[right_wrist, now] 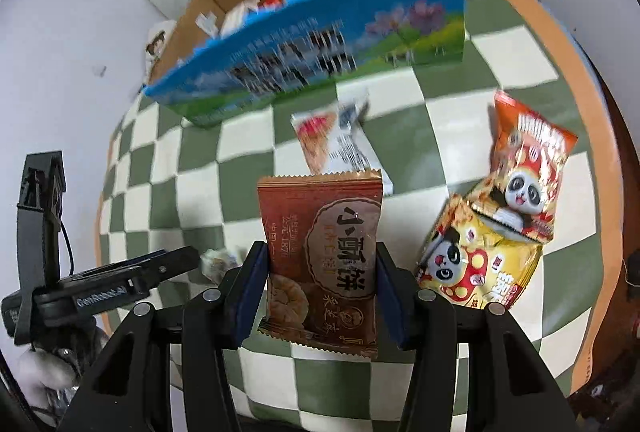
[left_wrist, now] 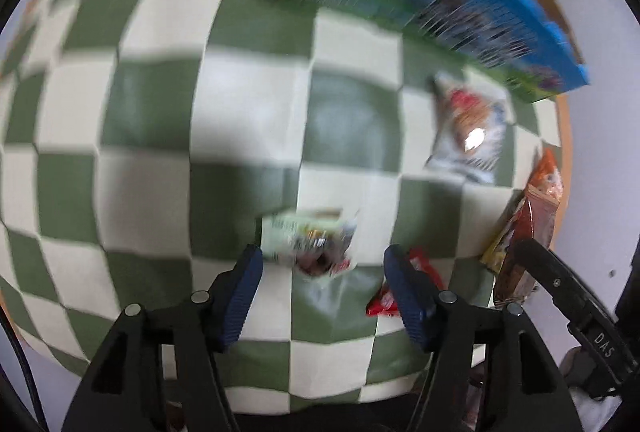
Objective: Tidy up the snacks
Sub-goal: 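Carry both packets into the box and open both tools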
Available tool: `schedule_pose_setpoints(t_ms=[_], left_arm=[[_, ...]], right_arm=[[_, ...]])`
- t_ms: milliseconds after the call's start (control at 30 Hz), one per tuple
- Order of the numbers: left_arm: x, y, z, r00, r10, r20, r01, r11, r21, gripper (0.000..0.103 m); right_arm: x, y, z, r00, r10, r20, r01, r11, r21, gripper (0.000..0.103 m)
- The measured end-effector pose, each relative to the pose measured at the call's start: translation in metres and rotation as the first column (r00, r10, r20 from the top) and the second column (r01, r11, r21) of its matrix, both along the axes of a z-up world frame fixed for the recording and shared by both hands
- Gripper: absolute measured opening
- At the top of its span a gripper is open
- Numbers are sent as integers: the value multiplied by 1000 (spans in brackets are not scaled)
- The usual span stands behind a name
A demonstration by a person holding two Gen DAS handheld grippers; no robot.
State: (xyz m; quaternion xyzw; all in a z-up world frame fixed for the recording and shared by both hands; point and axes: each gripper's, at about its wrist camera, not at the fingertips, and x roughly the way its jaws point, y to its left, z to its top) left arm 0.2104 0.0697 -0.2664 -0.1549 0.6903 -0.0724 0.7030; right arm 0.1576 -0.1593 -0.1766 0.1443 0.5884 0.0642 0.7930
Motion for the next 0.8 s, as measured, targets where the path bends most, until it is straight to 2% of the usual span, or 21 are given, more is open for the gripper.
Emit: schedule_pose_setpoints(t_ms=[33, 100, 167, 200, 267, 400, 500, 600, 800], left_arm=[[0, 1, -15, 999, 15, -43, -16, 1000, -27, 61], [2, 0, -33, 995, 33, -89, -36, 999, -30, 61], [6, -5, -47, 994, 38, -106, -40, 999, -22, 61], [6, -9, -53, 994, 34, -102, -34, 999, 1, 60], [5, -16, -57, 997, 27, -74, -22, 998, 64, 49], [-3, -22, -43, 1000, -17, -15, 18, 995, 100, 42], [-6, -21, -23, 999, -26, 24, 24, 995, 94, 42], [-5, -26, 9, 996, -44, 82, 38, 997, 74, 42], [18, -35, 98, 967, -55, 248, 57, 998, -2, 42]], right_arm=[[0, -1, -9, 1000, -4, -21, 4, 1000, 8, 54], [-2, -4, -23, 999, -11, -52, 12, 1000, 14, 54], [-4, -3, -36, 997, -16, -73, 18, 1000, 16, 54], [-4, -4, -41, 996, -18, -82, 20, 1000, 16, 54], [-5, -3, -49, 995, -15, -95, 16, 1000, 9, 54], [-6, 0, -51, 996, -2, -93, 1, 1000, -6, 54], [-4, 2, -43, 998, -3, -66, 3, 1000, 2, 54], [-1, 1, -27, 999, 5, -34, -4, 1000, 22, 54], [14, -4, 24, 998, 7, 62, -12, 996, 84, 54]])
